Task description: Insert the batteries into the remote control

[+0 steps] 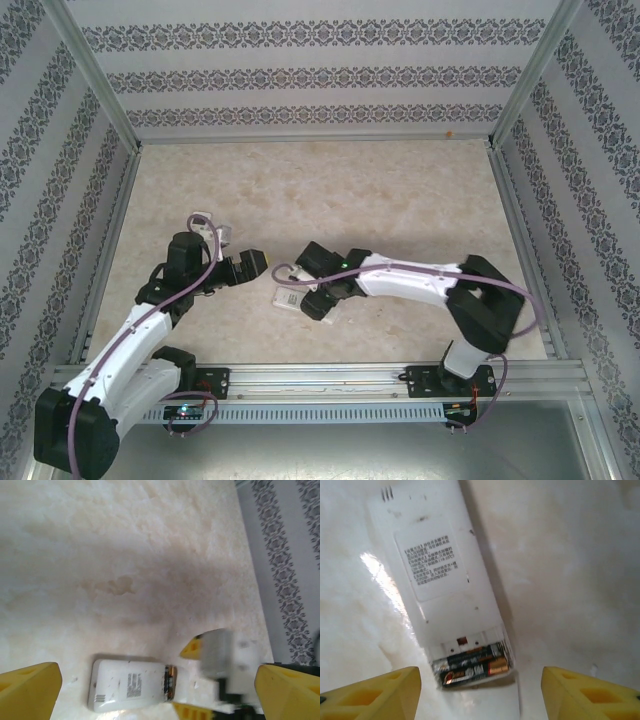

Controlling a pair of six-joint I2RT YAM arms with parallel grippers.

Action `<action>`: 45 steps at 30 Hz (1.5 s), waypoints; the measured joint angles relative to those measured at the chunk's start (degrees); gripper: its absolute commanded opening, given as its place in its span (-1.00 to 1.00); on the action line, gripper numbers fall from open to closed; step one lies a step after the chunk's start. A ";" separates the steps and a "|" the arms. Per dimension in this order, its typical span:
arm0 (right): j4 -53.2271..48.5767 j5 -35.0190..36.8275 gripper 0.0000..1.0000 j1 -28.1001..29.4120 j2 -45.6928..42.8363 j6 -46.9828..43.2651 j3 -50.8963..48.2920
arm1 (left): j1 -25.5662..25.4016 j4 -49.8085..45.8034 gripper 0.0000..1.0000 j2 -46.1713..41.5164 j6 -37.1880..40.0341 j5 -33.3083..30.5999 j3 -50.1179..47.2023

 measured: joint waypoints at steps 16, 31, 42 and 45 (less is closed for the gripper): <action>1.31 2.60 0.55 1.46 1.03 1.05 -5.77 | -1.18 -5.60 1.00 2.62 2.78 0.26 2.40; -1.03 1.90 0.19 2.84 4.61 0.72 -4.00 | -1.18 -5.57 1.00 1.97 2.99 0.26 2.40; -3.21 1.81 0.15 2.84 2.25 0.37 -3.39 | -1.18 -5.53 0.99 1.97 2.97 0.28 2.40; -3.74 1.92 0.14 2.84 -1.09 -0.59 -2.80 | -1.18 -5.35 1.00 1.97 2.95 0.31 2.40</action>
